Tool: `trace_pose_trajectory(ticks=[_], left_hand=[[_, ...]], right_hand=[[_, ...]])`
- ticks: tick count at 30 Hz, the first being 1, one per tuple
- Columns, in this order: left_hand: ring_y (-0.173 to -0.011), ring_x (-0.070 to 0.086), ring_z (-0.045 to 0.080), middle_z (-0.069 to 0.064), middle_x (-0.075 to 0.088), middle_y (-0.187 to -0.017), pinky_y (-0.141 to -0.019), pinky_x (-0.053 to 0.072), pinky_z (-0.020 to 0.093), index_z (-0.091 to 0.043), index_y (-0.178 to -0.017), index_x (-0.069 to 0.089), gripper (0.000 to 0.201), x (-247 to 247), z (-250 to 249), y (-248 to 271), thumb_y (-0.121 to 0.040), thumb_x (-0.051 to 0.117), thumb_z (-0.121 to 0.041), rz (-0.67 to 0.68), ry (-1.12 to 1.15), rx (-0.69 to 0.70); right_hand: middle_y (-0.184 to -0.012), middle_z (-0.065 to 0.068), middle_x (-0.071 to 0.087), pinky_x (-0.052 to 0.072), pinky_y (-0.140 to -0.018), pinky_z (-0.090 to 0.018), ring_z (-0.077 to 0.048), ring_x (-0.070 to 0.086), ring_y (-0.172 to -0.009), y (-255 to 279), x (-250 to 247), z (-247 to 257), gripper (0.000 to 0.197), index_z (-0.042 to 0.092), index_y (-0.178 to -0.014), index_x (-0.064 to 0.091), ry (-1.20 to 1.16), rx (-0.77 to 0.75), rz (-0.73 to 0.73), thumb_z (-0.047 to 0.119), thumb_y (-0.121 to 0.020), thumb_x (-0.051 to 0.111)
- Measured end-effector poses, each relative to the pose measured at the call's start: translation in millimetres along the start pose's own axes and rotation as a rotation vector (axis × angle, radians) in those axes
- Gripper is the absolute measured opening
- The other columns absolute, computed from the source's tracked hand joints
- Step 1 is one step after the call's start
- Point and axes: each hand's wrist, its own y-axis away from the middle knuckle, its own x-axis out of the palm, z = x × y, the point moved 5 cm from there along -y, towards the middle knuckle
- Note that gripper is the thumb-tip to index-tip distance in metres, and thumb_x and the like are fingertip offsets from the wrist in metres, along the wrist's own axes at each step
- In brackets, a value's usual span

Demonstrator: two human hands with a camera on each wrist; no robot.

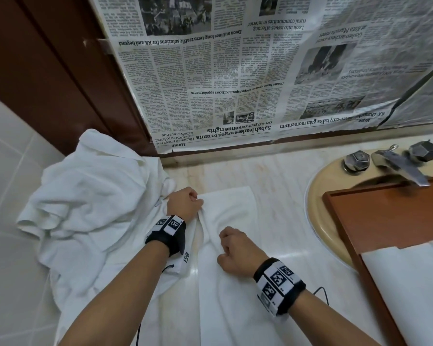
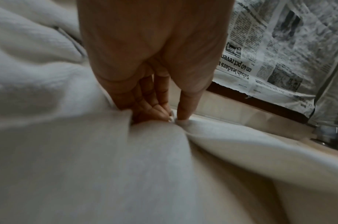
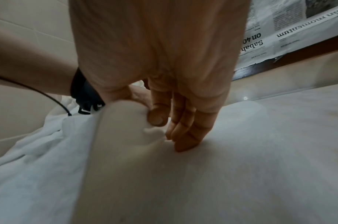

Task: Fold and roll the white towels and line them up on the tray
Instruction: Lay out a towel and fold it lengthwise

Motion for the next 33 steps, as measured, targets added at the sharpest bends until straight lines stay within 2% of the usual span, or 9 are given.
trace_pose_trajectory(ticks=[4, 9, 15, 17, 20, 24, 28, 30, 33], left_hand=[[-0.088, 0.06, 0.019, -0.005, 0.064, -0.084, -0.08, 0.049, 0.028, -0.022, -0.089, 0.067, 0.009, 1, -3, -3, -0.081, 0.069, -0.017, 0.051, -0.051, -0.015], [-0.084, 0.055, 0.016, -0.002, 0.062, -0.086, -0.058, 0.033, 0.016, -0.02, -0.095, 0.06, 0.007, 0, -6, -4, -0.091, 0.062, -0.015, 0.17, -0.092, 0.072], [-0.074, 0.067, 0.026, 0.008, 0.063, -0.088, -0.069, 0.06, 0.037, -0.013, -0.096, 0.06, 0.005, -5, -9, -13, -0.095, 0.057, -0.009, 0.187, 0.145, 0.008], [-0.067, 0.067, 0.024, 0.008, 0.062, -0.084, -0.068, 0.062, 0.036, -0.012, -0.087, 0.063, 0.011, -5, -4, -16, -0.092, 0.063, -0.002, 0.181, 0.319, -0.078], [-0.073, 0.064, 0.025, 0.005, 0.061, -0.073, -0.079, 0.06, 0.039, -0.01, -0.078, 0.067, 0.018, -2, -2, -26, -0.083, 0.072, 0.007, 0.211, 0.459, -0.139], [-0.073, 0.068, 0.024, 0.006, 0.071, -0.072, -0.085, 0.06, 0.043, -0.012, -0.071, 0.073, 0.02, -5, 0, -38, -0.075, 0.076, 0.008, 0.205, 0.438, -0.193], [-0.071, 0.07, 0.023, 0.009, 0.075, -0.076, -0.077, 0.062, 0.036, -0.013, -0.069, 0.075, 0.018, -6, -5, -41, -0.071, 0.078, 0.005, 0.145, 0.347, -0.191], [-0.077, 0.067, 0.022, 0.007, 0.073, -0.084, -0.072, 0.058, 0.027, -0.012, -0.076, 0.073, 0.016, -6, -10, -37, -0.072, 0.077, 0.003, 0.112, 0.265, -0.143], [-0.097, 0.056, 0.023, 0.008, 0.052, -0.116, -0.082, 0.047, 0.026, -0.011, -0.107, 0.064, 0.035, -5, -18, -22, -0.075, 0.074, -0.003, -0.027, 0.057, 0.06]], right_hand=[[-0.107, 0.001, 0.044, 0.03, -0.078, -0.019, -0.013, 0.039, -0.095, 0, 4, 1, 0.029, 0.012, -0.056, 0.038, 0.007, -0.017, -0.007, 0.014, -0.079, 0.056], [-0.113, 0.002, 0.05, 0.033, -0.081, -0.018, -0.014, 0.047, -0.101, -2, 2, -5, 0.029, 0.02, -0.059, 0.038, -0.075, 0.009, -0.048, 0.015, -0.08, 0.056], [-0.098, 0.005, 0.045, 0.031, -0.074, -0.018, -0.011, 0.042, -0.088, -6, -4, -7, 0.028, 0.021, -0.063, 0.036, -0.053, 0.016, -0.078, 0.018, -0.084, 0.055], [-0.098, 0.004, 0.046, 0.031, -0.073, -0.019, -0.011, 0.041, -0.085, -10, -5, -8, 0.029, 0.022, -0.064, 0.036, -0.074, 0.03, -0.072, 0.019, -0.084, 0.056], [-0.095, 0.004, 0.047, 0.033, -0.074, -0.02, -0.011, 0.042, -0.084, -15, -10, -14, 0.027, 0.023, -0.065, 0.035, -0.093, 0.044, -0.091, 0.02, -0.082, 0.057], [-0.097, 0.003, 0.047, 0.032, -0.073, -0.018, -0.012, 0.042, -0.088, -18, -13, -17, 0.027, 0.019, -0.064, 0.04, -0.114, 0.029, -0.103, 0.021, -0.083, 0.059], [-0.104, 0.005, 0.046, 0.04, -0.089, -0.026, -0.014, 0.042, -0.102, -15, -6, -18, 0.017, 0.012, -0.074, 0.059, -0.109, -0.018, -0.011, 0.027, -0.082, 0.06], [-0.106, 0.008, 0.048, 0.042, -0.094, -0.031, -0.013, 0.044, -0.103, -11, -8, -20, 0.018, 0.017, -0.08, 0.063, -0.12, -0.047, -0.022, 0.033, -0.083, 0.058], [-0.119, 0.004, 0.056, 0.04, -0.094, -0.034, -0.018, 0.05, -0.11, -12, -30, -30, 0.045, 0.017, -0.104, 0.066, -0.05, -0.1, -0.299, 0.043, -0.082, 0.037]])
